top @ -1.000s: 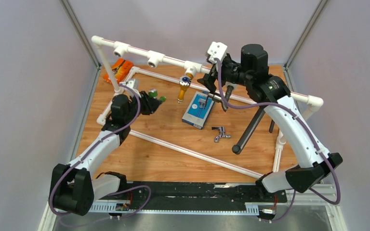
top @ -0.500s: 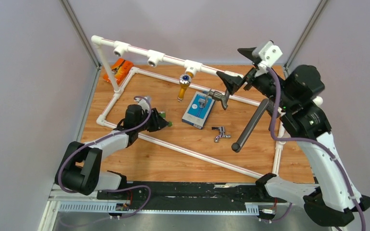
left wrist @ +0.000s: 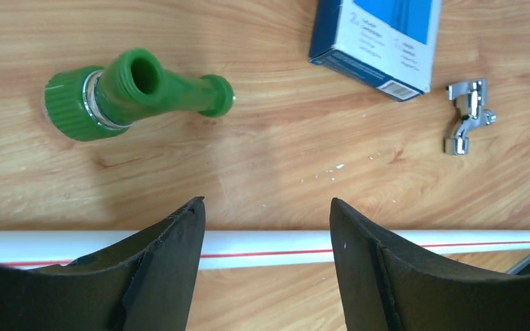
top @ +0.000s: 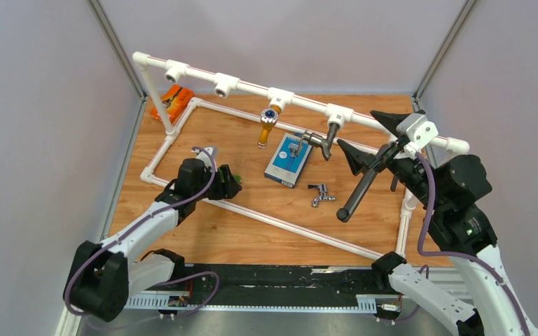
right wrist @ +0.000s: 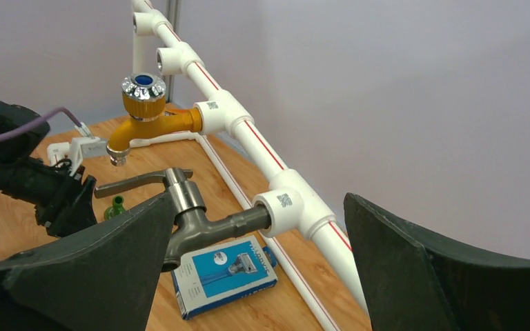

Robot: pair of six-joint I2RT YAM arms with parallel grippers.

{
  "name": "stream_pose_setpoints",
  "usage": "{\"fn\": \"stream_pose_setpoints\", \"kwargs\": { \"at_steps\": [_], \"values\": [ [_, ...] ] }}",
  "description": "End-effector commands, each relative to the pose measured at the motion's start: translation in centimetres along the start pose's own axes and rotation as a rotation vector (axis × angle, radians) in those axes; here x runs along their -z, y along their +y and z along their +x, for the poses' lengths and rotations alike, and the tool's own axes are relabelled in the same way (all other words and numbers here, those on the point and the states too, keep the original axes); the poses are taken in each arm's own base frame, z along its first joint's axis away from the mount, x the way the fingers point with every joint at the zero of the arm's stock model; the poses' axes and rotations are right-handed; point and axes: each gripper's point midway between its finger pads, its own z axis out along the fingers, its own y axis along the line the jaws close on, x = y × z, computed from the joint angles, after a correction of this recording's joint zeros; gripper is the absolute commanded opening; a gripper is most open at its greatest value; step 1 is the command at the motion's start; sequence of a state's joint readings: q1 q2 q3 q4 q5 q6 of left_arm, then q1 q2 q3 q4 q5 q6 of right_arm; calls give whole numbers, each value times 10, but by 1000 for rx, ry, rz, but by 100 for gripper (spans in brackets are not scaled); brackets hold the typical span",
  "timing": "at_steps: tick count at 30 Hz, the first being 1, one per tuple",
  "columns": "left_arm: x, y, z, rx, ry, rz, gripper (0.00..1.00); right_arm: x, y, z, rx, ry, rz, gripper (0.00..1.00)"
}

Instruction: Install the water faucets

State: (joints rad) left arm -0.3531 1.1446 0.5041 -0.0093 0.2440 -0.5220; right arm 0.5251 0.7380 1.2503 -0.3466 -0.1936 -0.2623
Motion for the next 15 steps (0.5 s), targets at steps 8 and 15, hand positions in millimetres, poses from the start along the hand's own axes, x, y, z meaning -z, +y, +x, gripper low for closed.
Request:
{"fn": "stream_pose_setpoints", "kwargs": {
  "at_steps": [8,15],
  "values": [
    [18,-136,-20,-216,-116,232,72,30,-15,-5,13,-90,131,98],
    [-53,-211,22,-386,23,292,69,35,-19,-5,21,-93,163,97]
  ]
}}
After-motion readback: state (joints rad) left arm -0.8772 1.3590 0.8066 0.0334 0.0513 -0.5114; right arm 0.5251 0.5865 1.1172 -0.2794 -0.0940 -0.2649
